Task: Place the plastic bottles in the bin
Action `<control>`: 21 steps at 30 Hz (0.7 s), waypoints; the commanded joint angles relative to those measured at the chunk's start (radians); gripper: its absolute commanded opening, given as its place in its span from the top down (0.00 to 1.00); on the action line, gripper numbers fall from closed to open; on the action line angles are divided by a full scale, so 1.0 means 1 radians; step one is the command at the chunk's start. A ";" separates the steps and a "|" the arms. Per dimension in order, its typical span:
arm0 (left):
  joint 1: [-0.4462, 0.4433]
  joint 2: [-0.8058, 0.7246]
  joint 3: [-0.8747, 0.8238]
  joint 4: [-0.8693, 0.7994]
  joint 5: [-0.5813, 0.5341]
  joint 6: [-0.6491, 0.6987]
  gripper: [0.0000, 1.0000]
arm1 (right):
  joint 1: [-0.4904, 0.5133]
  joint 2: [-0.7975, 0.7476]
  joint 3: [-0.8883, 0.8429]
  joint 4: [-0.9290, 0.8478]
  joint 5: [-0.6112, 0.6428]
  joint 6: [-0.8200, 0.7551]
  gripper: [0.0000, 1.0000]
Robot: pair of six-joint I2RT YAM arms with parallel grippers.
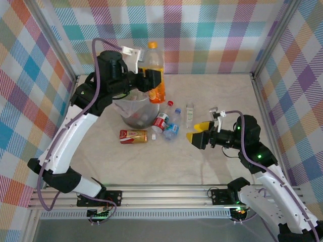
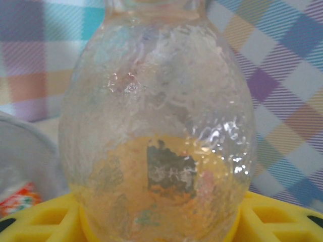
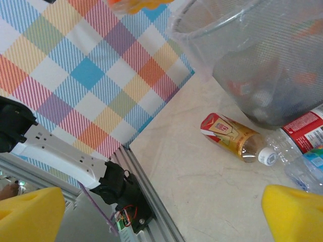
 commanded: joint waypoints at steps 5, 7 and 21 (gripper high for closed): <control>0.095 0.102 0.095 -0.132 -0.157 0.207 0.43 | 0.100 0.028 0.023 0.045 0.081 0.008 0.00; 0.121 0.131 0.116 -0.142 -0.184 0.231 0.43 | 0.126 0.042 0.026 0.045 0.103 -0.001 0.00; 0.241 0.273 0.116 -0.181 -0.285 0.336 0.42 | 0.208 0.077 0.027 0.019 0.193 -0.036 0.00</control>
